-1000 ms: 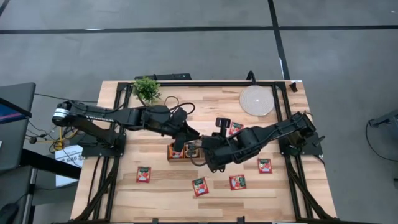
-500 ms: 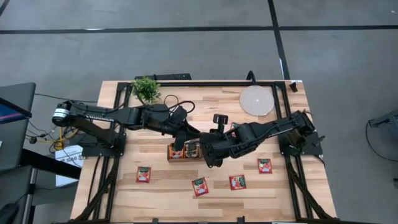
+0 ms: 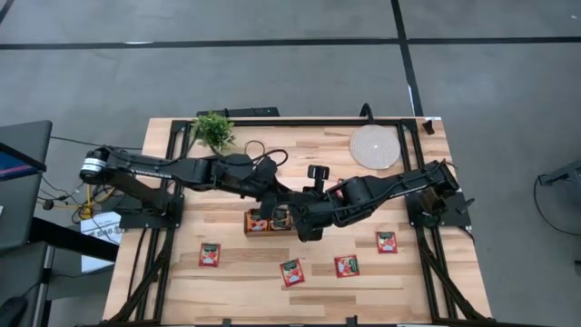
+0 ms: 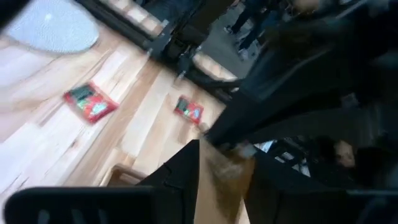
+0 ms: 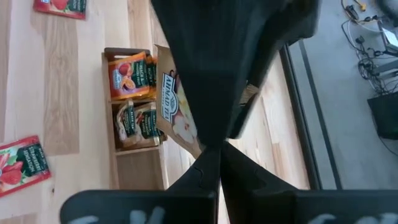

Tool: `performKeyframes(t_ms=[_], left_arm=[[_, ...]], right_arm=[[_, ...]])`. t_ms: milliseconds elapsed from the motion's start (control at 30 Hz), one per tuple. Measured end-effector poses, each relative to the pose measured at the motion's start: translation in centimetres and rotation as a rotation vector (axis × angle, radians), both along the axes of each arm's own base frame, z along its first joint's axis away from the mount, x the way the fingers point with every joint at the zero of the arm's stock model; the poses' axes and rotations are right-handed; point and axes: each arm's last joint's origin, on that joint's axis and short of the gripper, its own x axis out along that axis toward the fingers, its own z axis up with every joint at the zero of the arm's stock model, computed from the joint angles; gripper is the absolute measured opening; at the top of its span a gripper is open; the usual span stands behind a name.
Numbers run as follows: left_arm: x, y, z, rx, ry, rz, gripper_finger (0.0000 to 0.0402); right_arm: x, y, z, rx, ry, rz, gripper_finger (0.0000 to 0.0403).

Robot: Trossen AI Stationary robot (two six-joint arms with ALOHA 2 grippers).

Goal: Pick & Place Tea
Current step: Put the brown tea bag into the middle section of the wooden organizer

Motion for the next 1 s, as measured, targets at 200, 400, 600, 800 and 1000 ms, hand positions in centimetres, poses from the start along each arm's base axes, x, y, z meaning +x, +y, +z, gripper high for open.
performKeyframes(t_ms=[200, 400, 600, 800, 1000], left_arm=[[1.1, 0.1, -0.8, 0.000, -0.013, 0.008, 0.0026], [1.3, 0.1, -0.9, 0.004, -0.021, 0.015, 0.0002], [1.3, 0.2, -1.0, 0.036, -0.014, 0.019, 0.0001], [1.1, 0.3, -1.4, 0.087, 0.041, 0.051, 0.0000], [0.4, -1.2, -2.7, 0.204, 0.159, 0.035, 0.0000]], right_arm=[[-0.3, 0.0, -0.2, -0.001, 0.037, 0.000, 0.0000], [-0.5, -0.1, -0.3, 0.002, 0.045, -0.029, 0.0000], [-0.7, 0.1, -0.3, -0.009, 0.058, -0.013, 0.0002], [-2.2, 0.3, -0.7, -0.025, 0.170, -0.058, 0.0036], [-3.9, 1.7, -1.1, -0.028, 0.198, -0.091, 0.0066]])
